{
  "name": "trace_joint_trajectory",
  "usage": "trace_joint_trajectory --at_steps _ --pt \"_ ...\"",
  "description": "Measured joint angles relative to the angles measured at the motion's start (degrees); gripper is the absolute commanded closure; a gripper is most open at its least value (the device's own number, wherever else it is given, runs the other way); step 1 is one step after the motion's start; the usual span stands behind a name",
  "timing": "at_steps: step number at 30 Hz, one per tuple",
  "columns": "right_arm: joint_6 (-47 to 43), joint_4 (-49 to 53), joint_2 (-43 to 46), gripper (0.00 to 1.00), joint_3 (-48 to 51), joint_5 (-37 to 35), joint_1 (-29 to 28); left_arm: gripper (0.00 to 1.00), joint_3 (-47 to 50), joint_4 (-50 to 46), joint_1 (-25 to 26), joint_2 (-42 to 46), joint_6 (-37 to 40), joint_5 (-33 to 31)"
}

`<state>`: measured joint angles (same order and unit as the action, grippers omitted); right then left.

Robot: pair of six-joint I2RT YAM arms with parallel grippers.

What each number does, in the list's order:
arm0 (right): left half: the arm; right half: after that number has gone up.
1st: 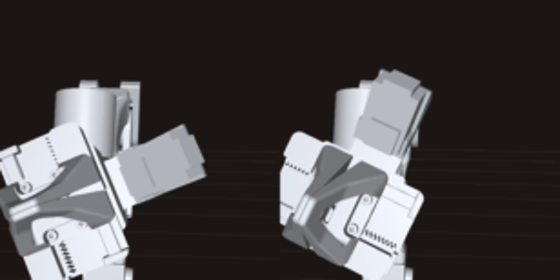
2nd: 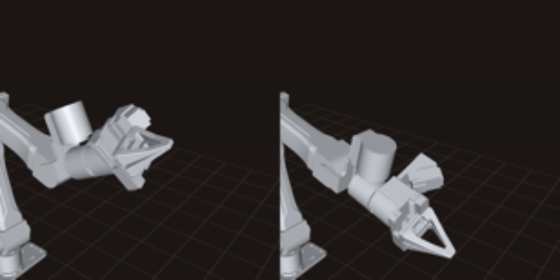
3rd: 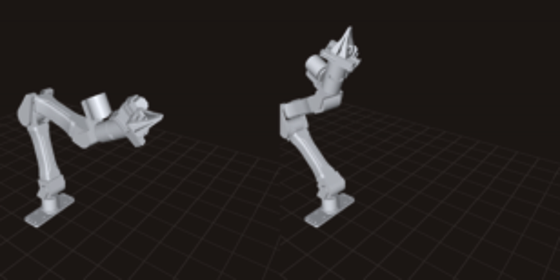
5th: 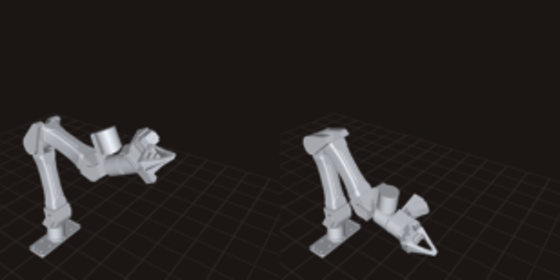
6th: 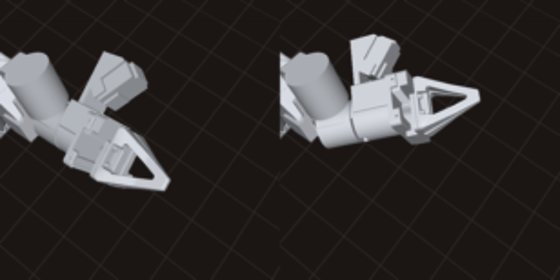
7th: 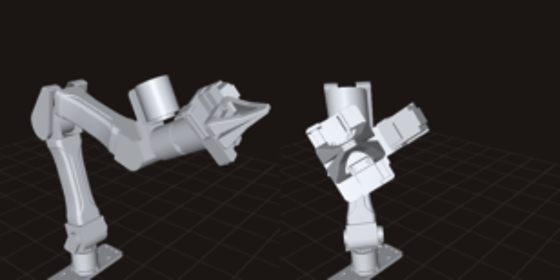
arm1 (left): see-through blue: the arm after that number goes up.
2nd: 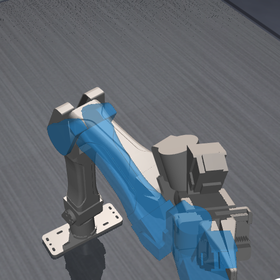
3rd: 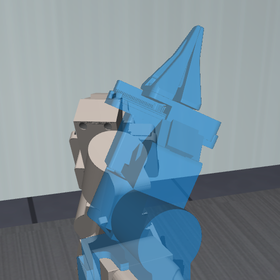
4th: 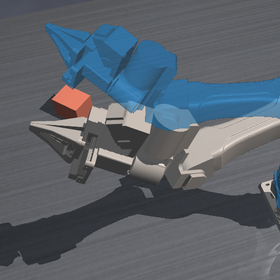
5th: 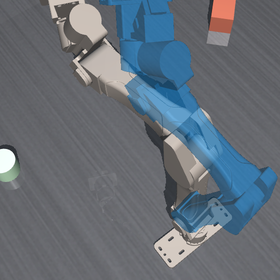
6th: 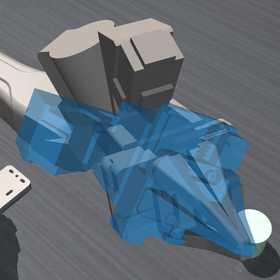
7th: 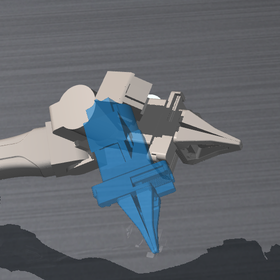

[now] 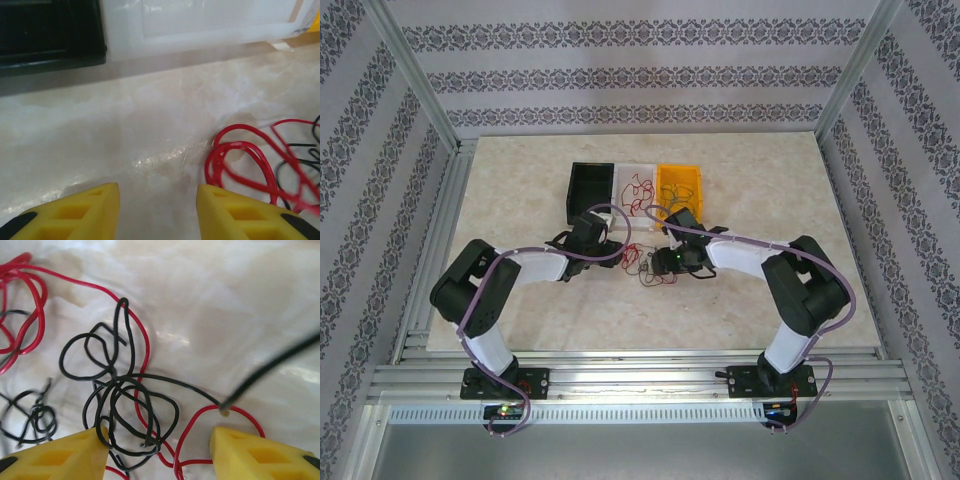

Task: Untangle the cables

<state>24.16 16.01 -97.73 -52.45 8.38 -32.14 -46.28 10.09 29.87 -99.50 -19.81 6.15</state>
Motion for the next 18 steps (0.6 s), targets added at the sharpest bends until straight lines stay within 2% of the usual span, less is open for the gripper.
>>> trace_joint_trajectory --at_steps 9,18 --pt "0.11 0.04 1.44 0.41 1.6 -0.02 1.29 0.57 -2.4 1.07 0.0 -2.23 0.0 4.09" --pt "0.11 0.02 1.44 0.4 1.6 -0.02 1.29 0.57 -2.38 1.66 -0.37 0.46 -0.5 9.33"
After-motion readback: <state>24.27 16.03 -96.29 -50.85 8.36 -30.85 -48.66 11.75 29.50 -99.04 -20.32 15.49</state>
